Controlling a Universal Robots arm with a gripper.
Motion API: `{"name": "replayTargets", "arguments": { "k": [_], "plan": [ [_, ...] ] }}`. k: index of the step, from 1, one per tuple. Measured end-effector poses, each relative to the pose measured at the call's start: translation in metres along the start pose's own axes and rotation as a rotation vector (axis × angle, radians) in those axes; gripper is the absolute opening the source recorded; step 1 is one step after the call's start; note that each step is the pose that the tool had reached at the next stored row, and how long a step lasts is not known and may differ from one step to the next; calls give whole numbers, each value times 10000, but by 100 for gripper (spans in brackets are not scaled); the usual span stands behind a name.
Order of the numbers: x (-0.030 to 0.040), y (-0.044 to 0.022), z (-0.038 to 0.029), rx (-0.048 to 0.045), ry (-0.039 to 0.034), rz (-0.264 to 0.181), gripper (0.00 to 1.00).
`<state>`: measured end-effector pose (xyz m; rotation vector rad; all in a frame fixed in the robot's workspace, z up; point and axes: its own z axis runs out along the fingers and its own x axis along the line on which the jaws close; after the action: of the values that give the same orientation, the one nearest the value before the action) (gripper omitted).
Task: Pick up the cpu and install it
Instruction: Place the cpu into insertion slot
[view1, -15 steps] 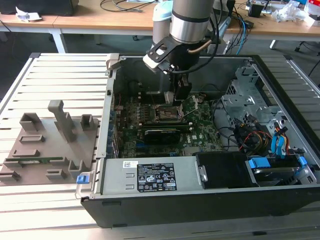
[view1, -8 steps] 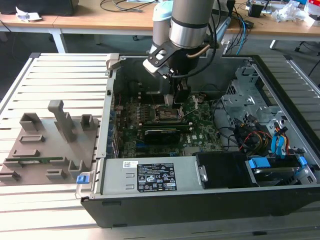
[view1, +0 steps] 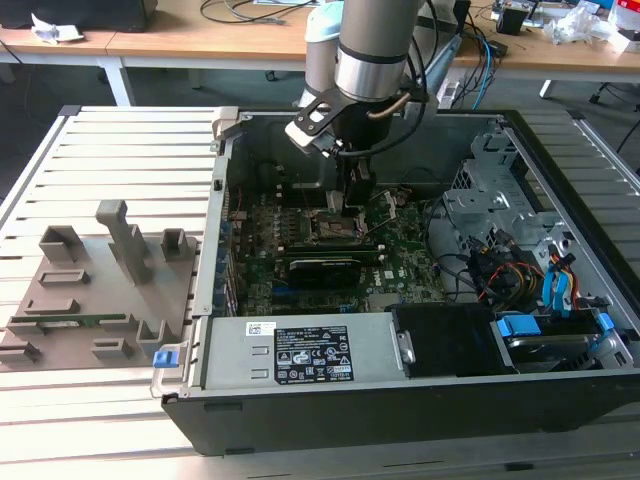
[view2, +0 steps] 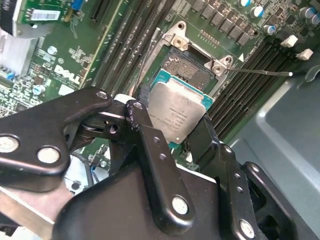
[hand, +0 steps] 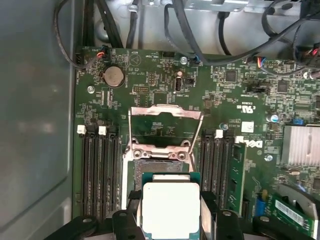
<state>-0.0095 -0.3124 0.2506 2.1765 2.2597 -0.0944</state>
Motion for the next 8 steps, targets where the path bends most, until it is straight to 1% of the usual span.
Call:
{"name": "replayTargets", "arguments": {
  "k": [1, 2, 3, 6, 7, 8],
  "plan": [
    [10, 1, 19, 4, -46, 37, 55],
    [17, 2, 46, 6, -71, 56, 55],
    [24, 0, 72, 6, -72, 59, 55],
    [42, -19, 181, 6, -72, 58, 55],
    [53, -30, 248, 6, -72, 57, 55],
    [56, -37, 278, 6, -72, 57, 55]
  ]
}}
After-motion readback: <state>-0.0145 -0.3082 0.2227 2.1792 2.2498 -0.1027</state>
